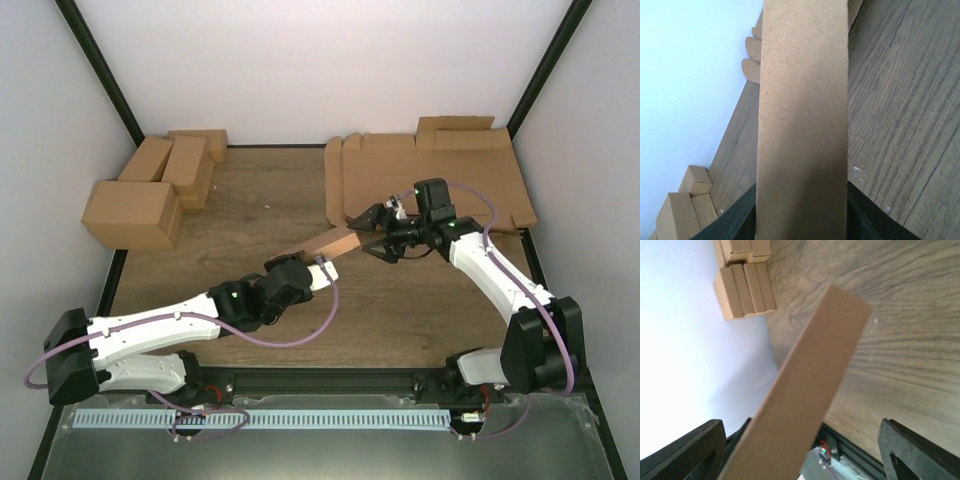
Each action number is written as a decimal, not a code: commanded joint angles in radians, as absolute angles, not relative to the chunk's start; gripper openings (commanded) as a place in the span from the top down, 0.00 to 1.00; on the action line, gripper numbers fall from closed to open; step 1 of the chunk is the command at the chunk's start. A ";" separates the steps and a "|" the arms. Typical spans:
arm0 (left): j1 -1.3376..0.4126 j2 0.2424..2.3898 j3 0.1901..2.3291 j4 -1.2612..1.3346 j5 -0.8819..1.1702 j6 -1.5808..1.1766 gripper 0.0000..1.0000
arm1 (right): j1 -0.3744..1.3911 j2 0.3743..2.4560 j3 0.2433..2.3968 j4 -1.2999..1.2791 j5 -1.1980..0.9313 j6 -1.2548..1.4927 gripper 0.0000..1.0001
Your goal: Fold the paper box
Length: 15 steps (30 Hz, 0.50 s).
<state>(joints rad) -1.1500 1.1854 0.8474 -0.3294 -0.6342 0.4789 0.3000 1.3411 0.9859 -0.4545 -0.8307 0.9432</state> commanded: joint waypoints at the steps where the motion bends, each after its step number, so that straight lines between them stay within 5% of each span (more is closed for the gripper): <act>1: -1.162 1.175 0.832 -0.259 -0.646 0.510 0.61 | 0.299 1.327 1.000 -0.371 -0.951 1.030 0.16; 9: -1.181 1.176 0.834 -0.228 -0.669 0.527 0.60 | 0.300 1.344 0.955 -0.304 -1.029 1.076 0.20; 15: -1.183 1.183 0.841 -0.247 -0.638 0.514 0.72 | 0.298 1.409 0.959 -0.324 -0.986 1.039 0.10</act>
